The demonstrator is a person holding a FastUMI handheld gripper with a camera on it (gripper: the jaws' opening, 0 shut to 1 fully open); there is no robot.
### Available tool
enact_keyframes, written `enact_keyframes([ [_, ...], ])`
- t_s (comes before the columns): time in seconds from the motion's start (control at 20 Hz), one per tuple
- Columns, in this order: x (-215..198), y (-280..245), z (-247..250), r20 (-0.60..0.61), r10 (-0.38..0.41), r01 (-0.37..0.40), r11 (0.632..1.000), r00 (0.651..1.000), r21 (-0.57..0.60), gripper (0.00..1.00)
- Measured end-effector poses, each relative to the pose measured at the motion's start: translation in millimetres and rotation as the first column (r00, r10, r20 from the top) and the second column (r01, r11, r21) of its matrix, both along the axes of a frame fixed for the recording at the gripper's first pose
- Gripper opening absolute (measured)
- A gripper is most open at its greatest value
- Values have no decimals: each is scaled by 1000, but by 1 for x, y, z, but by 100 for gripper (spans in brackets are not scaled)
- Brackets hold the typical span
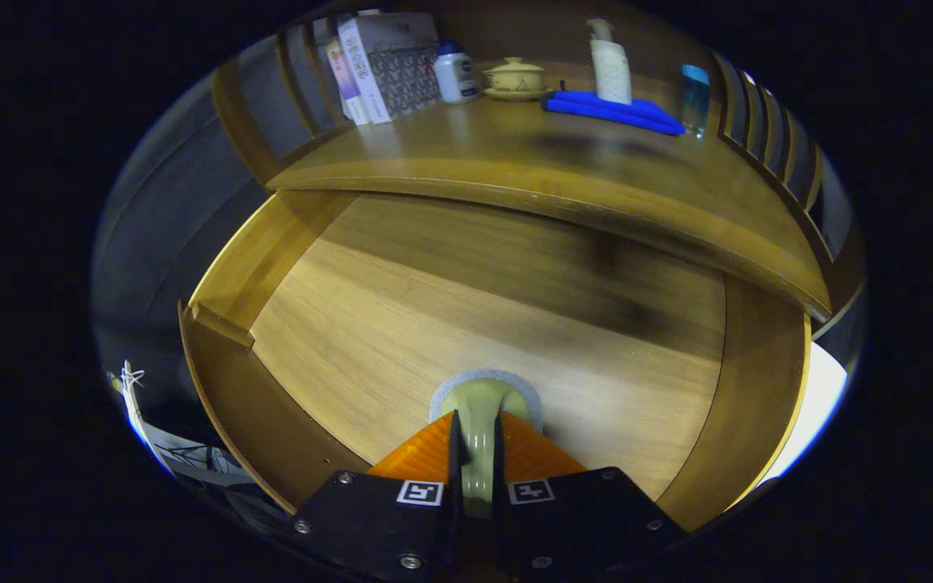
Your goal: Pull open the drawer, take out the items inside it, and place them on the countertop above the cabinet.
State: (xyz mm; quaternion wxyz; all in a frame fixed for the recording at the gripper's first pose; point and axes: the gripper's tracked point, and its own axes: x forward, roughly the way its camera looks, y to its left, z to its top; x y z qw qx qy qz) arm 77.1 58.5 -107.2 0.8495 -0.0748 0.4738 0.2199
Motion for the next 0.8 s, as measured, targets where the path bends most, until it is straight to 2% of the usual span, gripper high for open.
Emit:
enact_keyframes([
  [0.4,18,4,56,145,-48,31,993,988,115,14],
  [0.8,72,13,131,316,-112,65,986,942,155,14],
])
